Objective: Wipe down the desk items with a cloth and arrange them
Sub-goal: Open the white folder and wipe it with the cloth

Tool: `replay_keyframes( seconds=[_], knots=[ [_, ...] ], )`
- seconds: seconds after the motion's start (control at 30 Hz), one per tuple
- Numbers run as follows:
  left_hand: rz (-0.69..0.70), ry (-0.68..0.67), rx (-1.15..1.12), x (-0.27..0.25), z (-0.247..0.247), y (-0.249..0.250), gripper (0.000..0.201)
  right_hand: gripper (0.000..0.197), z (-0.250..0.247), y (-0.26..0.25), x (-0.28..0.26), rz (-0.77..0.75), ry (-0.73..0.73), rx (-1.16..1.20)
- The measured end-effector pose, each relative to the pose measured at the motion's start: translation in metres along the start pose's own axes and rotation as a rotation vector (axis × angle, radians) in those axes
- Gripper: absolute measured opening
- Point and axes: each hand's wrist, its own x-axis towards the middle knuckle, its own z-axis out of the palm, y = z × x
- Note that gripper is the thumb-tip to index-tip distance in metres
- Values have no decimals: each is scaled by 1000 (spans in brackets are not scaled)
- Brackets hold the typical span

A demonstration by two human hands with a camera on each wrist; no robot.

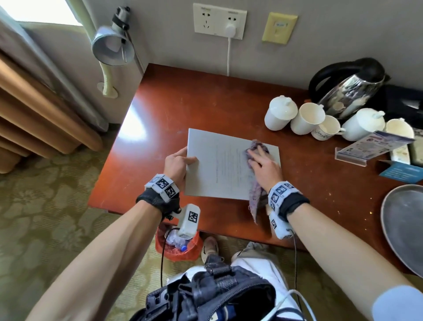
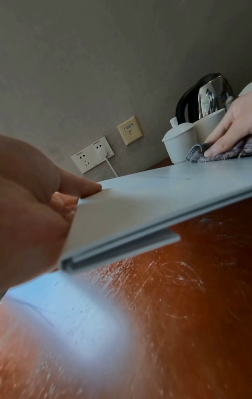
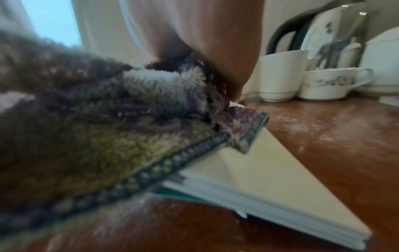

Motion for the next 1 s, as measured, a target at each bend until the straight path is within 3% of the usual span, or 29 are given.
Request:
replay_keyframes(
  seconds=[0.1, 0.17, 0.33, 0.47, 0.53, 0.63, 0.73, 0.87, 1.0],
  knots=[
    [-5, 9, 6, 0, 1, 1, 48, 39, -4, -1, 10, 139, 45, 51],
    [7, 18, 22, 1, 3, 4, 46, 38, 3, -20, 9, 140, 69, 87],
    [47, 76, 32, 1, 10, 8, 44, 39, 33, -87, -1, -146, -84, 100],
    [48, 85, 35, -1, 8, 7, 41, 41, 41, -85, -3, -281, -102, 23],
    [43, 95, 41, -2, 7, 8, 42, 41, 34, -61, 1, -233, -49, -13],
    [42, 84, 33, -4, 9, 10, 42, 41, 14, -9, 2, 2, 63, -7],
    [51, 77, 38, -4, 12, 14, 42, 49, 5, 18, -5, 131, 0, 20],
    [56, 80, 52, -3, 19, 19, 43, 49, 12, 0, -6, 165, 24, 62],
    [64, 92, 67, -3, 20, 21, 44, 46, 26, -26, -12, 25, -3, 47]
  ],
)
